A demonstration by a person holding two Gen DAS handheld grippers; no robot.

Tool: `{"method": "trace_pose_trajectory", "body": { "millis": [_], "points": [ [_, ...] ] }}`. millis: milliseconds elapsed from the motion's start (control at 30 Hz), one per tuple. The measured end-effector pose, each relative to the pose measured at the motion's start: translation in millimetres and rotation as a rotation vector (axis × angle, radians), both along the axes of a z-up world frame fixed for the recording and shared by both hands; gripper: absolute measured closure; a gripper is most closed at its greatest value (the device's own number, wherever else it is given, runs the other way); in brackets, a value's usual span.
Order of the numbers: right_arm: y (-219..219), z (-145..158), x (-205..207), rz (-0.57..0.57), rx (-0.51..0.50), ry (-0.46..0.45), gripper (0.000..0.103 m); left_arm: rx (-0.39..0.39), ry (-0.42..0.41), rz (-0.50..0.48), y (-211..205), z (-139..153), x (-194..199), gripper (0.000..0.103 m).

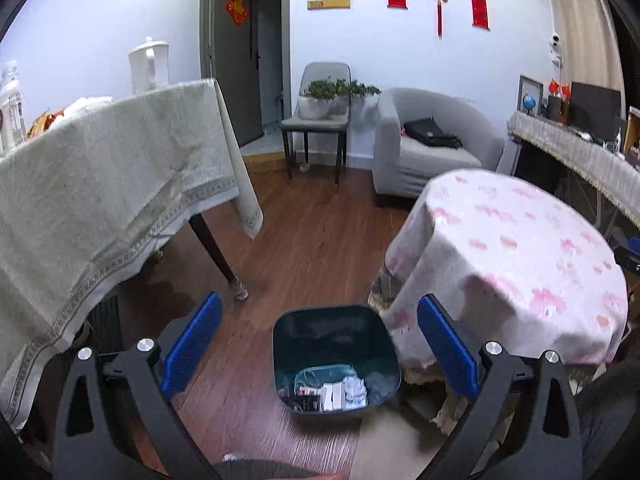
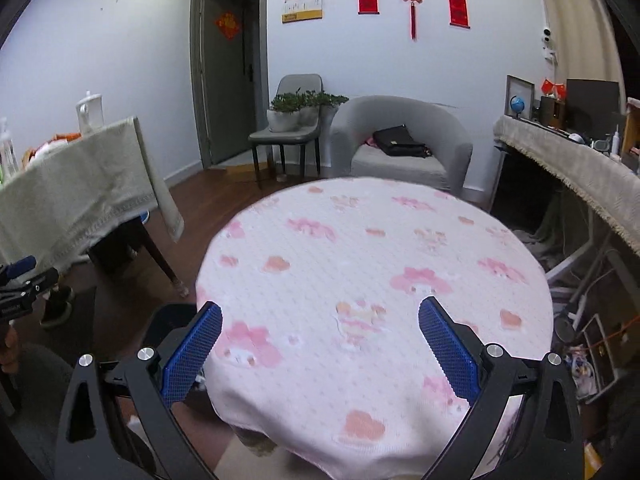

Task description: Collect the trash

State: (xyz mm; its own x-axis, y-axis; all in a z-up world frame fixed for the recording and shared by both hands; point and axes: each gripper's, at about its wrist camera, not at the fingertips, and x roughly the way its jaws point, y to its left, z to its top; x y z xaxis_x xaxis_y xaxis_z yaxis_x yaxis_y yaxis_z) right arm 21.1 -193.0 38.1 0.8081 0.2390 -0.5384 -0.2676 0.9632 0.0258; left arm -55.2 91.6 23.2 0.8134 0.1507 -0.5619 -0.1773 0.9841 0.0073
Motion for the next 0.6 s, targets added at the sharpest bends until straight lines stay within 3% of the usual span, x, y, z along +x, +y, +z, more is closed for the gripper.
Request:
{"method": "trace_pose_trajectory", "body": {
  "millis": [367,600],
  "points": [
    [17.6,-1.1,-2.3,0.116,-0.018,-0.003,0.004,-0.013,0.035,0.011,-1.2,-10.8,2.1,0.003],
    [23.2,-2.8,-2.5,0.133,-0.038,0.014,0.004,0.004,0.078,-0.023,-11.7,-17.1,6.0,0.003]
  ]
}}
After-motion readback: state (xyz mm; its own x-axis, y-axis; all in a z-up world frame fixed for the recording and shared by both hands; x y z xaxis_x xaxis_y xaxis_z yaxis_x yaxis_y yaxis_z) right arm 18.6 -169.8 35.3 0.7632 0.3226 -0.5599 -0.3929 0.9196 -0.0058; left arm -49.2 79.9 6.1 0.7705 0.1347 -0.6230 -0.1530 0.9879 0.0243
